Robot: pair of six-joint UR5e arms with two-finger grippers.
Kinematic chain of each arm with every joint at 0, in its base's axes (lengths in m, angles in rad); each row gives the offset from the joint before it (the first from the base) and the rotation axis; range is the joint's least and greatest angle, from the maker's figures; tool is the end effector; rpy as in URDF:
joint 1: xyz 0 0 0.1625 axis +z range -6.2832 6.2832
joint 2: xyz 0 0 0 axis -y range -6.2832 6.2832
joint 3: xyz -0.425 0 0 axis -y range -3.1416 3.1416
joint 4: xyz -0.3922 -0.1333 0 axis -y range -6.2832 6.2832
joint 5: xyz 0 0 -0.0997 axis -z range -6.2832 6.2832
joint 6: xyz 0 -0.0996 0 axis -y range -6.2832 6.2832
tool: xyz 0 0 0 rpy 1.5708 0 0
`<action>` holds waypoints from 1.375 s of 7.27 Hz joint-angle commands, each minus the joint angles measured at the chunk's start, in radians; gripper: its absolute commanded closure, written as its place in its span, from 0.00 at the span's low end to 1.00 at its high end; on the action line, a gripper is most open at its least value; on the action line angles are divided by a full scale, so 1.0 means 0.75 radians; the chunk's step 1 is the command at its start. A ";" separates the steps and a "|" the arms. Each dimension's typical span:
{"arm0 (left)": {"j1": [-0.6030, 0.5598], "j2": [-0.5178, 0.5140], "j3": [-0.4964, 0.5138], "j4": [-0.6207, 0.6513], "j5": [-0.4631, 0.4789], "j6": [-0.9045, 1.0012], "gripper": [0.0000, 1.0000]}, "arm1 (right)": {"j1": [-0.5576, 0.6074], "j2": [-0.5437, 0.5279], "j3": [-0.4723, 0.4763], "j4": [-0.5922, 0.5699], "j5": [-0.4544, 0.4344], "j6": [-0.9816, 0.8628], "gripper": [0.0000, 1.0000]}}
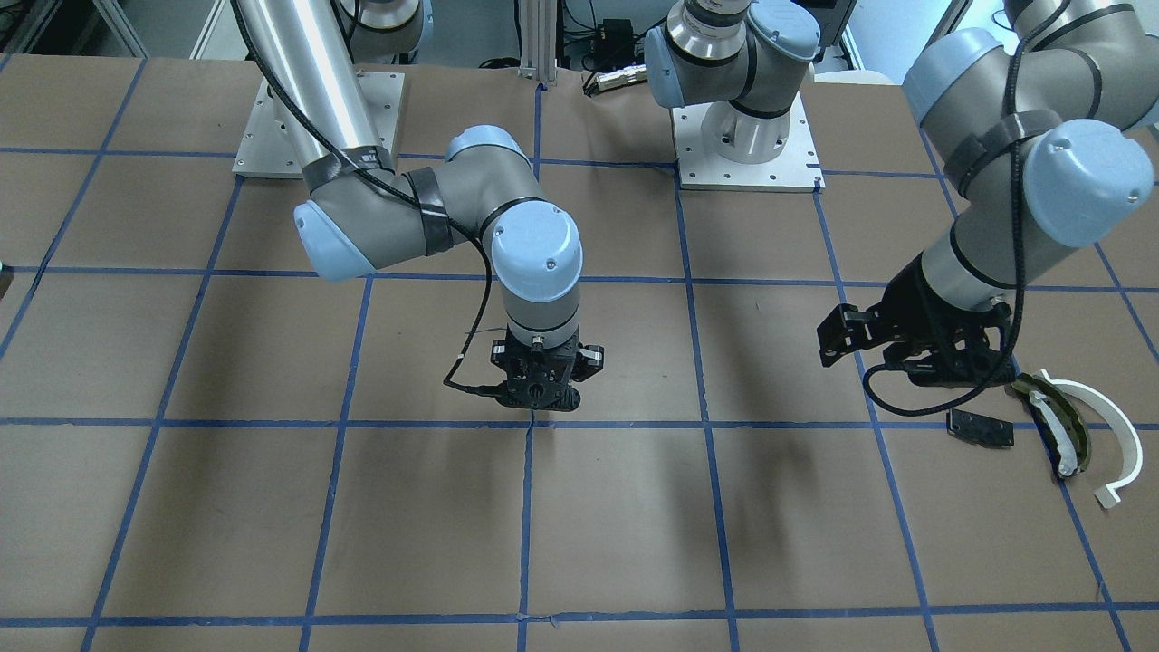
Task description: Place bearing gear from tray to pile
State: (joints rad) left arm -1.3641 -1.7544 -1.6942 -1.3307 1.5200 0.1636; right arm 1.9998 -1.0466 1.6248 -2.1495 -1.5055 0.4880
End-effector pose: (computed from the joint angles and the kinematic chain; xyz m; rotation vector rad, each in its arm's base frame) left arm -0.0237 -0.5611 0.3559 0.0689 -3.0774 -0.0869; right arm 0.3937 -0.5247 0.2168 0.0909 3.0812 0.0439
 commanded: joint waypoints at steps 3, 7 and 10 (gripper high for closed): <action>-0.224 -0.009 -0.064 0.023 -0.136 -0.273 0.15 | -0.085 -0.109 -0.015 0.065 -0.009 -0.150 0.00; -0.604 -0.184 -0.136 0.425 -0.159 -0.755 0.17 | -0.528 -0.577 -0.021 0.661 -0.144 -0.562 0.00; -0.756 -0.368 -0.132 0.587 0.029 -0.891 0.19 | -0.521 -0.683 -0.129 0.819 -0.093 -0.503 0.00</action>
State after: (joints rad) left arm -1.9066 -1.9829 -1.7938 -0.9432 1.5069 -0.4761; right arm 1.6098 -1.5394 1.5455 -1.5635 -1.5830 0.1006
